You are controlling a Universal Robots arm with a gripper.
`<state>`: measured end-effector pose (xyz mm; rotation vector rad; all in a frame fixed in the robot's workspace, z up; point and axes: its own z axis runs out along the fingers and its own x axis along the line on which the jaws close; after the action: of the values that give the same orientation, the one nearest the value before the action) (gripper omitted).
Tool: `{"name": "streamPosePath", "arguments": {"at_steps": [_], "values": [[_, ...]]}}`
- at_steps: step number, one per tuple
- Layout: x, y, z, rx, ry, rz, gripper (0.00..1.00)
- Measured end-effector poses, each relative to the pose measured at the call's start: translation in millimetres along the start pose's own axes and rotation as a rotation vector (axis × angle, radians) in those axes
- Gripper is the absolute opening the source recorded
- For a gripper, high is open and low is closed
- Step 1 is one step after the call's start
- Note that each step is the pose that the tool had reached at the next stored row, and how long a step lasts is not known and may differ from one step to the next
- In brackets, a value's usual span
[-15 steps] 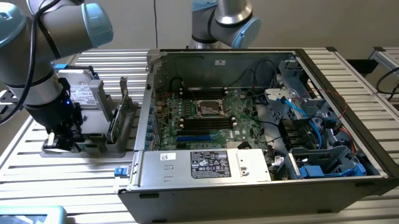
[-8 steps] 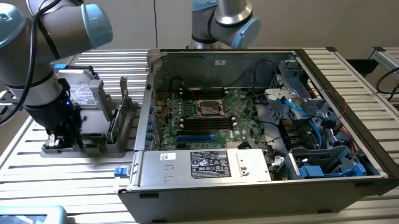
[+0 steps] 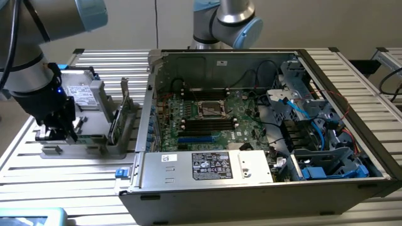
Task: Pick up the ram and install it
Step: 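Pick up the ram and move it above insertion slot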
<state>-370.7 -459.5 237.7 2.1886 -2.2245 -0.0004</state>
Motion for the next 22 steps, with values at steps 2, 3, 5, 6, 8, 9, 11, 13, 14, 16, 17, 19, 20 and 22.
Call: {"name": "streamPosePath", "arguments": {"at_steps": [2, 3, 5, 6, 8, 9, 11, 13, 14, 16, 17, 19, 20, 22], "values": [[0.2, 0.2, -9.1, 0.0000, 0.0000, -0.001, 0.13], [0.3, 0.3, -13.6, 0.0001, 0.0000, -0.001, 0.13], [0.9, 0.3, -22.7, 0.0001, 0.0000, -0.002, 0.13], [1.7, -0.1, -27.2, 0.0001, 0.0000, -0.003, 0.13], [4.3, -1.9, -36.3, 0.0002, -0.0001, -0.005, 0.13], [5.8, -3.0, -40.9, 0.0001, -0.0002, -0.007, 0.13], [8.8, -5.6, -49.7, 0.0001, -0.0007, -0.008, 0.13], [12.1, -9.3, -59.1, 0.0000, -0.0011, -0.009, 0.13], [13.6, -11.2, -63.6, 0.0000, -0.0015, -0.010, 0.13], [16.4, -15.5, -72.7, -0.0005, -0.0019, -0.011, 0.13], [17.7, -18.0, -77.2, -0.0008, -0.0021, -0.011, 0.13], [20.3, -23.0, -86.4, -0.0020, -0.0020, -0.012, 0.13], [21.5, -25.6, -90.9, -0.0026, -0.0021, -0.012, 0.13], [23.6, -30.9, -100.2, -0.0042, -0.0020, -0.012, 0.13]]}}
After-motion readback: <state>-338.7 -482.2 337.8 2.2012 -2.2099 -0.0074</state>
